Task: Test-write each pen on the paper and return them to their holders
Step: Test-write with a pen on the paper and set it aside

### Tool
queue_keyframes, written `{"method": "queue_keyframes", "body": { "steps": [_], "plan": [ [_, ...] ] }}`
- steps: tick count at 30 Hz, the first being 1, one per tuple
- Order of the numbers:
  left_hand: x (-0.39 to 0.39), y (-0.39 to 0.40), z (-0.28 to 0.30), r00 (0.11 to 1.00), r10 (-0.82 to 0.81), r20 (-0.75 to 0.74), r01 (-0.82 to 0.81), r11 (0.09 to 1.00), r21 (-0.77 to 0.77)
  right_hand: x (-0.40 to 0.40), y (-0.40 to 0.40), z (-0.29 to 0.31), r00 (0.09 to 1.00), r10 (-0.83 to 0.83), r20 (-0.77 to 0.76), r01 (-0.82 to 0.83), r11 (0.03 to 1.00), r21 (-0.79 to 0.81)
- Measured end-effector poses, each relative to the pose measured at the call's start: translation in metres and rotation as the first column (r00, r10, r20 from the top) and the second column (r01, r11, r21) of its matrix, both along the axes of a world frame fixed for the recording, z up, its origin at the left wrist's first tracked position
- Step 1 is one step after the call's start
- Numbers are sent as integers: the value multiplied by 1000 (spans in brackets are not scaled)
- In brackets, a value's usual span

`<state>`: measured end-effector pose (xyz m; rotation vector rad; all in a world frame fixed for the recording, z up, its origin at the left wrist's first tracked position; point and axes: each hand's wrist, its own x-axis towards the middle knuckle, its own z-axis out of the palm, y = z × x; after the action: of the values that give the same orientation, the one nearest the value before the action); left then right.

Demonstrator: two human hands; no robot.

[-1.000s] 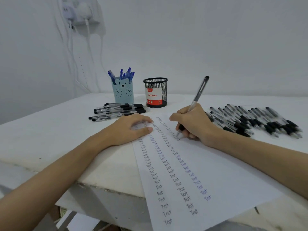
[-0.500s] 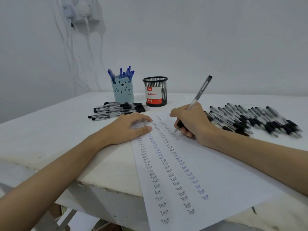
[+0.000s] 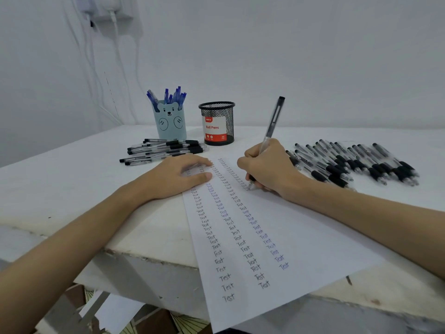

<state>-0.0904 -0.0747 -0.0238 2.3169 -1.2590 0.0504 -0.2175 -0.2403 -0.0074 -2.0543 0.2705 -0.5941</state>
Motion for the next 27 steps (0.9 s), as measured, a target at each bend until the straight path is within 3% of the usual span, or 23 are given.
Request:
{"method": "queue_keyframes", "body": {
  "steps": [27],
  "plan": [
    [-1, -1, -1, 1000, 6, -8, -6, 1000, -4, 3, -2, -2, 999, 41, 10, -41, 997, -59]
  ]
}}
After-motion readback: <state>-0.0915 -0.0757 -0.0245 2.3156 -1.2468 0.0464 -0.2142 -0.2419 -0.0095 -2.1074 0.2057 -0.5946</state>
